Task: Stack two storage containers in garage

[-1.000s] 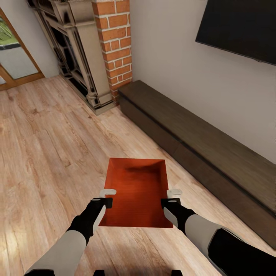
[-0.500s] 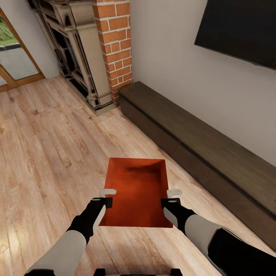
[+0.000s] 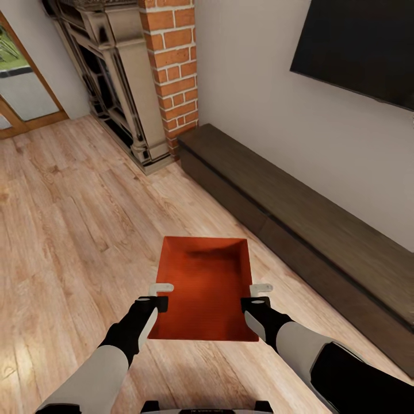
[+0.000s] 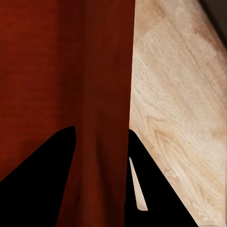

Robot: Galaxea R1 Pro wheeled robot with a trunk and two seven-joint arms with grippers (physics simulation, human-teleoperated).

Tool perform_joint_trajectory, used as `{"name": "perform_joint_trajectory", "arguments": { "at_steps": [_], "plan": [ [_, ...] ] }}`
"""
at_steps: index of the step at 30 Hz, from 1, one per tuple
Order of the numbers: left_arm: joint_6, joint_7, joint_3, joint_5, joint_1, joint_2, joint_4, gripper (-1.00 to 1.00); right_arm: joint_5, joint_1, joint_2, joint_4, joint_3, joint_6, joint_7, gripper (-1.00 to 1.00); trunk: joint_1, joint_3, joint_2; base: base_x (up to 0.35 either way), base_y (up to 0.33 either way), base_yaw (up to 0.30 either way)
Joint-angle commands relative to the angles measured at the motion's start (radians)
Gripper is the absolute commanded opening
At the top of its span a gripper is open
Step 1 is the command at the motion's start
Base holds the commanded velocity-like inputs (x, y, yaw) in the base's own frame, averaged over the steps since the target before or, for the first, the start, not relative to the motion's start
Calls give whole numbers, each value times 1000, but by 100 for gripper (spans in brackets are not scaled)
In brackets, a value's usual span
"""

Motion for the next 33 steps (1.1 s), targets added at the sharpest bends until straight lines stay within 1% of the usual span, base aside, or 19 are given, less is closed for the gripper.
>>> {"name": "perform_joint_trajectory", "arguments": {
  "at_steps": [1,22,33],
  "plan": [
    [5,-3,5,13,0,-9,1,-100,17,0,1,-28,63,-40,-3,-100,-4,3,7,0,0,0],
    [5,-3,5,13,0,-9,1,-100,16,0,3,-28,54,-41,-8,-100,-84,69,154,0,0,0],
    [5,-3,5,13,0,-9,1,-100,15,0,3,-28,50,-41,-10,-100,-127,117,231,0,0,0]
  ]
}}
